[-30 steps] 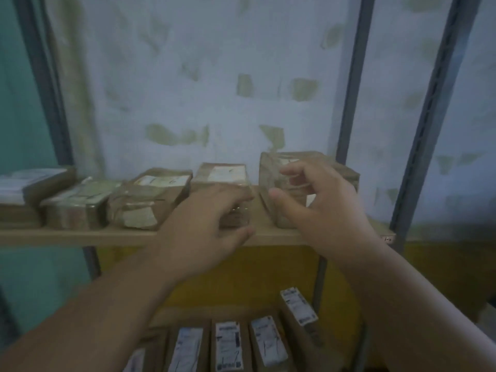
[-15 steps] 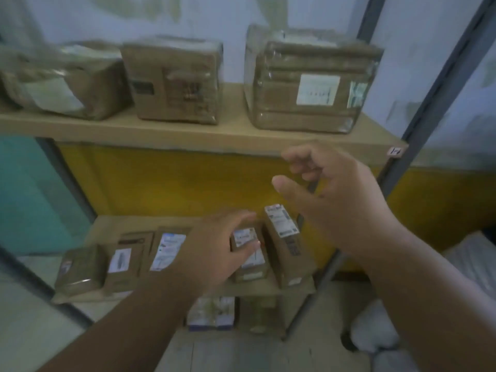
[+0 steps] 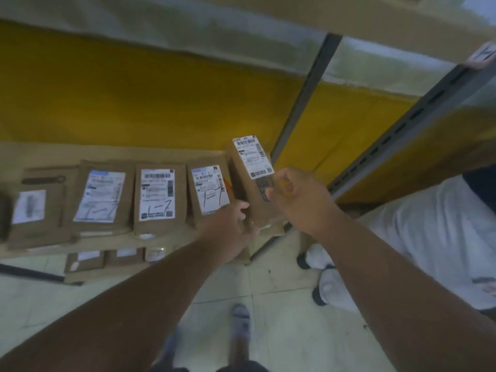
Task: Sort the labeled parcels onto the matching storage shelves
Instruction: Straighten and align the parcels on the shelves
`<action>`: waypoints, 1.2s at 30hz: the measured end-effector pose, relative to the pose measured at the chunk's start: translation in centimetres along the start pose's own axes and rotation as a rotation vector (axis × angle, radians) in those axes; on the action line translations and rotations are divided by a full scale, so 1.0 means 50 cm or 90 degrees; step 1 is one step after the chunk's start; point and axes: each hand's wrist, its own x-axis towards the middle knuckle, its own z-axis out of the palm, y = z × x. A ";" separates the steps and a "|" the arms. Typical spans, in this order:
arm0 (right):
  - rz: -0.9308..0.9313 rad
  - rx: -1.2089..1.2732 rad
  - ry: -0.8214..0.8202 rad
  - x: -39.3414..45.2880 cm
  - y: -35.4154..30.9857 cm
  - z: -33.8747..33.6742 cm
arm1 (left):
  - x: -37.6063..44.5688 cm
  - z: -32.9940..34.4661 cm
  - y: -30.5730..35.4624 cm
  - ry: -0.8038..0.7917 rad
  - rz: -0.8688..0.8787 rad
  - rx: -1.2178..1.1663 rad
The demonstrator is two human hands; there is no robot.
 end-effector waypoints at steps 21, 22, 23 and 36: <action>0.042 -0.141 -0.216 0.331 0.117 0.131 | 0.104 0.139 0.014 0.134 -0.139 -0.025; 0.049 -0.160 -0.219 0.332 0.120 0.126 | 0.105 0.133 0.012 0.121 -0.129 -0.018; 0.050 -0.181 -0.215 0.332 0.122 0.122 | 0.107 0.128 0.010 0.111 -0.121 -0.007; 0.019 -0.152 -0.149 0.325 0.131 0.116 | 0.129 0.128 -0.006 0.109 -0.122 -0.016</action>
